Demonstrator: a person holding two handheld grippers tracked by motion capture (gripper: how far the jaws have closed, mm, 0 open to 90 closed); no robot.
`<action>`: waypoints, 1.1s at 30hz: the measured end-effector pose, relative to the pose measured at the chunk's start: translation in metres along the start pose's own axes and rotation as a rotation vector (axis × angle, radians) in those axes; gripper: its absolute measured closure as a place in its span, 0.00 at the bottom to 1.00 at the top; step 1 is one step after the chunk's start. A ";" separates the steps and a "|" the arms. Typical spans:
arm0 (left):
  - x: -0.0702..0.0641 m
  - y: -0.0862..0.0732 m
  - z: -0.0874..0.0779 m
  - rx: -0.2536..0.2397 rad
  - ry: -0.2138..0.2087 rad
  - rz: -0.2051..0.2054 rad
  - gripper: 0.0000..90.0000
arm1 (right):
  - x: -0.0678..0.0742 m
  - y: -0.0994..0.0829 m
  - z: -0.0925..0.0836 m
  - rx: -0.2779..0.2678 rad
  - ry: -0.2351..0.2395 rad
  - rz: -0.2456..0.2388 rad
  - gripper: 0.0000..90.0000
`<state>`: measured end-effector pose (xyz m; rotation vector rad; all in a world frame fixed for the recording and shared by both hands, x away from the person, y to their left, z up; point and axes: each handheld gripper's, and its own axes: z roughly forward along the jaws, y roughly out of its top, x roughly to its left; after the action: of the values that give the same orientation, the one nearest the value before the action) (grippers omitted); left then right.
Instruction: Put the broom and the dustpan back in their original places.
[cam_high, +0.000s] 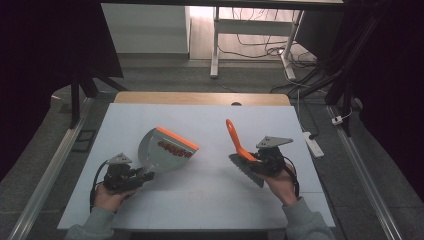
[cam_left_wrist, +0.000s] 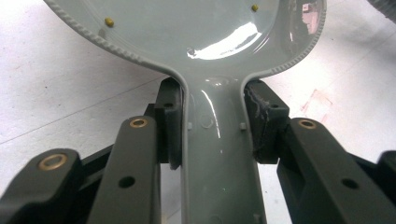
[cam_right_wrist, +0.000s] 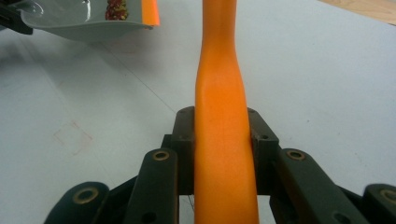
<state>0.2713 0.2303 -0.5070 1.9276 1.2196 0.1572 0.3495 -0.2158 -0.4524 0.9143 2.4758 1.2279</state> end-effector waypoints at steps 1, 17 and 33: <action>0.000 0.000 0.000 0.001 0.012 -0.011 0.69 | -0.001 0.000 0.000 -0.002 0.007 0.009 0.78; 0.000 -0.013 -0.003 -0.033 0.148 -0.120 0.69 | 0.000 -0.013 -0.003 0.024 0.016 0.030 0.78; -0.005 -0.022 -0.001 -0.057 0.294 -0.253 0.69 | 0.008 -0.023 -0.010 0.029 0.064 0.069 0.78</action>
<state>0.2530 0.2307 -0.5198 1.7241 1.6227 0.3477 0.3287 -0.2278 -0.4641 0.9910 2.5376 1.2656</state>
